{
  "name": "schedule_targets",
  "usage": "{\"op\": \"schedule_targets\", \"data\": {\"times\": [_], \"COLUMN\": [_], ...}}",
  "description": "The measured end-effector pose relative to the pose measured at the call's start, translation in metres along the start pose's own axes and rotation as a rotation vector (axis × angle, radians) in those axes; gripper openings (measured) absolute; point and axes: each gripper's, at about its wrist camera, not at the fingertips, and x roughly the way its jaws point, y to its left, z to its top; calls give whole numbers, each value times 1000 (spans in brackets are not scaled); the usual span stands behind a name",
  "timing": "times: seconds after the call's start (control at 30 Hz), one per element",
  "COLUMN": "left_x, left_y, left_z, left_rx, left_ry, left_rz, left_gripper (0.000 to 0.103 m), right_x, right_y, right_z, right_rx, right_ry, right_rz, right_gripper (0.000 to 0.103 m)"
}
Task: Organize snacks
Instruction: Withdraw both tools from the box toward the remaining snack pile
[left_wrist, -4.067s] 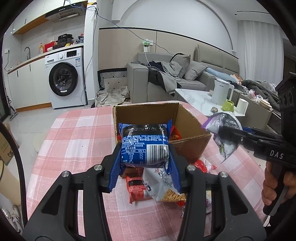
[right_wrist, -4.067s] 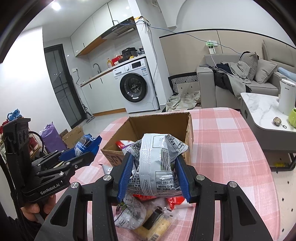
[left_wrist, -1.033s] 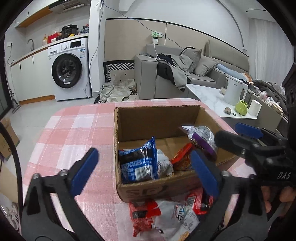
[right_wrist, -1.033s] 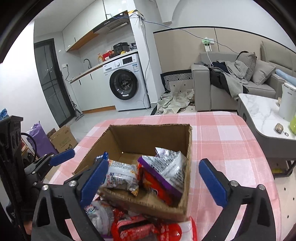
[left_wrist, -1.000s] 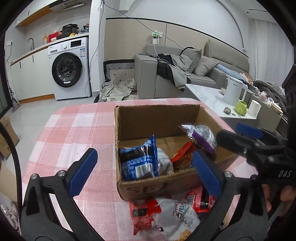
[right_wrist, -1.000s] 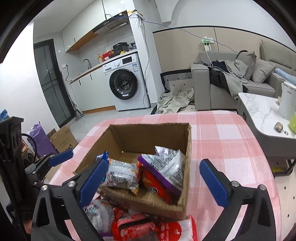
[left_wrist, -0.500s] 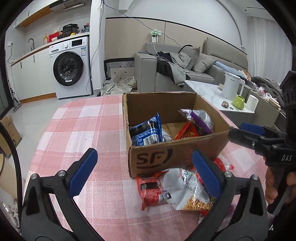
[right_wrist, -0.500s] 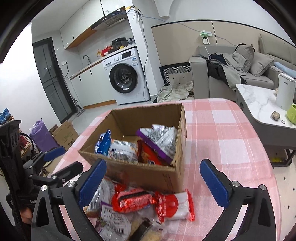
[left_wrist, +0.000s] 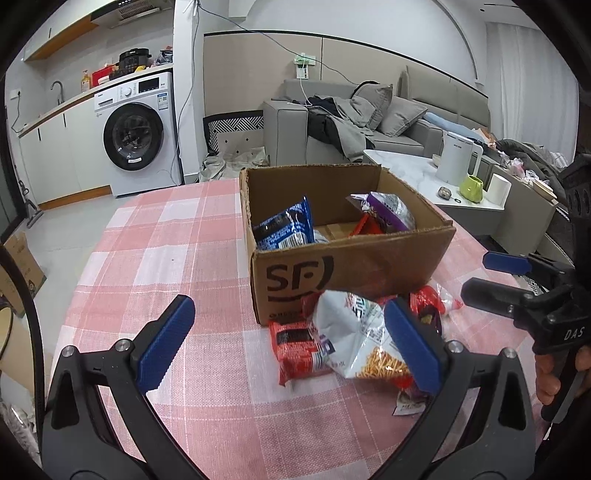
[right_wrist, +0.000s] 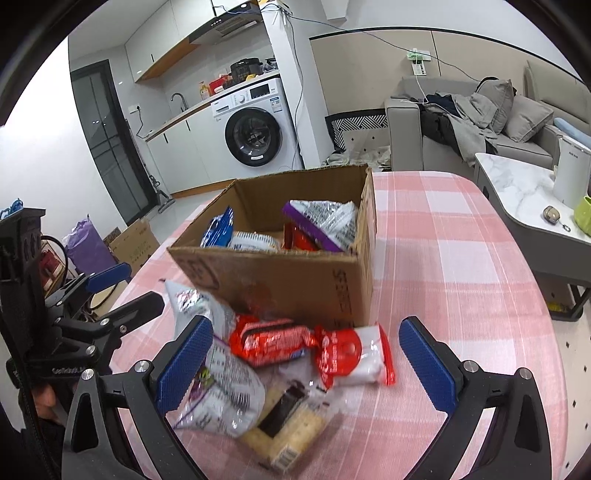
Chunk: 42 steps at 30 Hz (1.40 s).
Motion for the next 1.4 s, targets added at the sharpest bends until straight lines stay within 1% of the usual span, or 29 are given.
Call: {"op": "schedule_targets", "data": {"times": [0.07, 0.17, 0.43, 0.6, 0.77, 0.93, 1.1, 1.2, 1.4], "left_x": [-2, -7, -12, -12, -11, -9, -8, -9, -6], "left_y": [-1, -2, -2, -4, -7, -15, -18, -18, -17], "left_z": [-3, -7, -18, -22, -25, -27, -27, -27, -28], "left_rx": [3, 10, 12, 21, 23, 38, 32, 25, 22], "left_ry": [8, 4, 35, 46, 56, 65, 72, 77, 89], "left_rz": [-7, 3, -2, -6, -8, -30, -49, -78, -89], "left_gripper": [102, 102, 102, 102, 102, 102, 102, 102, 102], "right_x": [1, -2, -6, -2, 0, 2, -3, -3, -3], "right_y": [3, 7, 10, 11, 3, -5, -7, -7, -1], "right_z": [-2, -5, -14, -21, -21, -20, -19, -19, -20], "right_rx": [-11, -23, -22, -45, -19, -1, 0, -2, -23], "right_ry": [23, 25, 57, 83, 94, 104, 95, 98, 116], "right_rz": [-3, -4, 25, -7, -23, -41, -28, -14, 44], "right_gripper": [103, 103, 103, 103, 103, 103, 103, 103, 103]}}
